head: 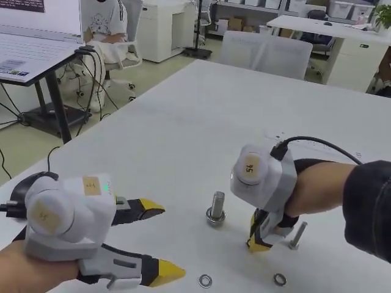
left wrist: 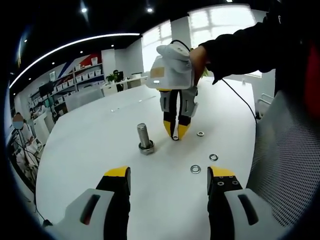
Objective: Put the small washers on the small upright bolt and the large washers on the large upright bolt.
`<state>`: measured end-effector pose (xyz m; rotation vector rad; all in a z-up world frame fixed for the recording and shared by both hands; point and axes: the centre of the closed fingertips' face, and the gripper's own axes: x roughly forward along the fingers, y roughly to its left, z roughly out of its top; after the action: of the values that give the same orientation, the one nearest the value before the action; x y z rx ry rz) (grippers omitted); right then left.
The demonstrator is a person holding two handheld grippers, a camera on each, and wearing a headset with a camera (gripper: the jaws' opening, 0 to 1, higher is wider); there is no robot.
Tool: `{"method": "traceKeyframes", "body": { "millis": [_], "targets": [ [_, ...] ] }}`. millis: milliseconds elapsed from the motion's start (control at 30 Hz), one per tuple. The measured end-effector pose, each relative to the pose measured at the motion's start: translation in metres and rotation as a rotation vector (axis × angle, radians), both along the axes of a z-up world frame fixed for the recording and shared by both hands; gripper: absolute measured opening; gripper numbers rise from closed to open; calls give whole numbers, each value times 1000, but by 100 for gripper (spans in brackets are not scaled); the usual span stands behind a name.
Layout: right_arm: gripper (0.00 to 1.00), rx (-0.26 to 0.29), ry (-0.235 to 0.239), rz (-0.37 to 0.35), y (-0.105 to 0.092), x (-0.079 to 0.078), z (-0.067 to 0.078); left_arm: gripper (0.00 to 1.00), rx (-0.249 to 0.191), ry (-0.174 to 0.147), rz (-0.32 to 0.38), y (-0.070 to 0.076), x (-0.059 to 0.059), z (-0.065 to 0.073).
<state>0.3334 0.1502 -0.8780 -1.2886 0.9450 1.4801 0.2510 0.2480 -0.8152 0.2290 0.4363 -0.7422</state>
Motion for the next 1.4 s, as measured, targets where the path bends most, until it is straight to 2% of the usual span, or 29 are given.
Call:
{"method": "traceKeyframes", "body": {
  "millis": [33, 100, 333, 900, 1067, 1133, 1267, 1400],
  "targets": [
    [14, 1, 0, -1, 0, 0, 0, 61, -24, 10, -4, -2, -1, 1],
    [14, 2, 0, 0, 0, 0, 0, 61, -36, 20, -14, -4, -3, 1],
    [14, 9, 2, -4, 0, -1, 0, 62, -52, 37, -49, -10, -6, 3],
    [14, 15, 2, -7, 0, -1, 0, 64, -26, 57, -159, -18, -8, 18],
    [14, 13, 0, -6, 1, -1, 0, 64, 5, 71, -216, -21, -9, 19],
    [14, 12, 0, -6, 1, 0, 0, 64, 20, 68, -230, -21, -7, 22],
    [14, 16, 1, -9, 1, 0, 0, 64, 15, 64, -247, -23, -3, 28],
    [14, 18, -1, -7, 1, 0, 0, 65, 40, 70, -291, -26, -4, 28]
  ]
}}
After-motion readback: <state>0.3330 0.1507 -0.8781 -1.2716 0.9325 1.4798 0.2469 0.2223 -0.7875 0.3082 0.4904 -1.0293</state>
